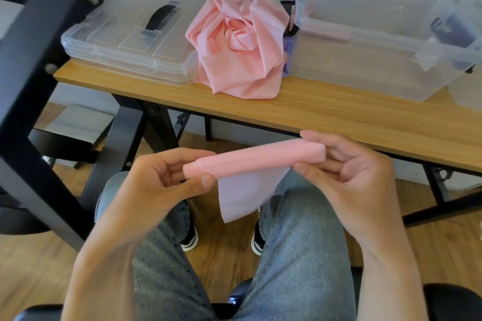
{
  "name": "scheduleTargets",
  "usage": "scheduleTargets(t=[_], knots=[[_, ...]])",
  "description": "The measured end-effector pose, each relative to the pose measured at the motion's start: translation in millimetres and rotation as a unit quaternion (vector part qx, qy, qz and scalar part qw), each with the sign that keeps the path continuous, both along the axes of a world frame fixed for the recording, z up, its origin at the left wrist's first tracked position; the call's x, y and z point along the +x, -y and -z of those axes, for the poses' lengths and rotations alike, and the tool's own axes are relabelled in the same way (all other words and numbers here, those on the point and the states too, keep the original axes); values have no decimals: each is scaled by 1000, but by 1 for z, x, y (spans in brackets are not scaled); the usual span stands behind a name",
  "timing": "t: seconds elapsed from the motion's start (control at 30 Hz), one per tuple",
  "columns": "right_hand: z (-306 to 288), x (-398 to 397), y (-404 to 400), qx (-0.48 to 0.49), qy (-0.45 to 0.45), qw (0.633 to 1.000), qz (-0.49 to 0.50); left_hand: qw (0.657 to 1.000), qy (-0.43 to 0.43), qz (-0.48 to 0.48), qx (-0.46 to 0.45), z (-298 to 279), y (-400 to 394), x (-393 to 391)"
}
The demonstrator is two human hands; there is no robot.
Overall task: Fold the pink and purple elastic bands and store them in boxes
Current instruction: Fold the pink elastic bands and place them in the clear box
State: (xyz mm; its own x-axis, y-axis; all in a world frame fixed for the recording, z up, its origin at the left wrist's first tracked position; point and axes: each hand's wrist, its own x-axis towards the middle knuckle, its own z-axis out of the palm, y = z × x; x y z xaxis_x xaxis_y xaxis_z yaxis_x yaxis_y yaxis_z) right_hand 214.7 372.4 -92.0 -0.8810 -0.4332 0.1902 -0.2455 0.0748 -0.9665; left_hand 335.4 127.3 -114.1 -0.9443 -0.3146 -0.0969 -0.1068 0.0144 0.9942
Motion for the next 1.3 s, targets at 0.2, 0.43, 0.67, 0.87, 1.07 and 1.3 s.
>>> scheduleTargets(t=[0.2,0.43,0.67,0.87,1.07,1.3], knots=[[3,0,1,73,-68,995,0,1000,1,14,6,2,0,-1],[1,1,3,44,-21,998,-43,997,-19,-55,51,0,-6,-6],[-4,3,4,-3,50,997,-60,996,-29,-49,62,-2,-6,-4],[0,1,4,17,23,999,-37,998,-21,-39,50,0,-5,-3],[4,1,4,38,4,999,-11,998,-7,-40,40,2,-11,-6],[3,0,4,21,43,998,-44,998,-21,-41,42,3,-9,-7]])
